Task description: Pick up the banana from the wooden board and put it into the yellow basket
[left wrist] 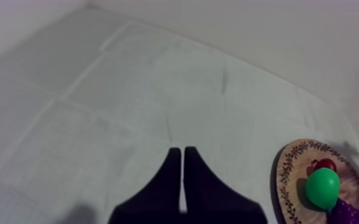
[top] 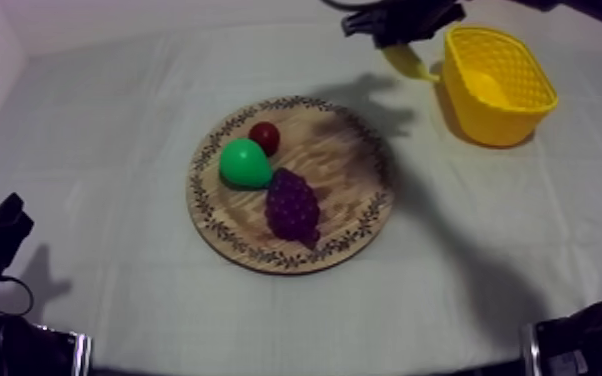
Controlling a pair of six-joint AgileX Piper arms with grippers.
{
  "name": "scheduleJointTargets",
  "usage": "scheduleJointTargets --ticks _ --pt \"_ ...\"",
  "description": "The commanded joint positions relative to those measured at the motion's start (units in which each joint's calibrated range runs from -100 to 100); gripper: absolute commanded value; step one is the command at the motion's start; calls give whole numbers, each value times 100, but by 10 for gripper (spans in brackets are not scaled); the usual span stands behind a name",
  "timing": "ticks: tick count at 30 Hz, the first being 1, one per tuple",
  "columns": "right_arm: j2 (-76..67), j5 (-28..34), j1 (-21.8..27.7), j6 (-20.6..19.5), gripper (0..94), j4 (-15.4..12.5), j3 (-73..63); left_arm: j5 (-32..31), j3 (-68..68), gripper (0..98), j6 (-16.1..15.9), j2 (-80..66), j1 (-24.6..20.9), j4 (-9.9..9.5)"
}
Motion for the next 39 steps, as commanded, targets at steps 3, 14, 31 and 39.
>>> scheduleJointTargets --ticks 3,14,31,39 --pt "-387 -92 317 15 85 111 140 0 -1 1 -1 -5 2 3" --pt "-800 -360 1152 33 82 308 650 0 -1 1 1 -5 2 3" --pt "-531 -1082 1712 303 506 357 1499 0 -1 1 0 -5 2 3" --pt "-1048 -2507 1917 -116 402 646 2137 0 -1 1 0 -5 2 3"
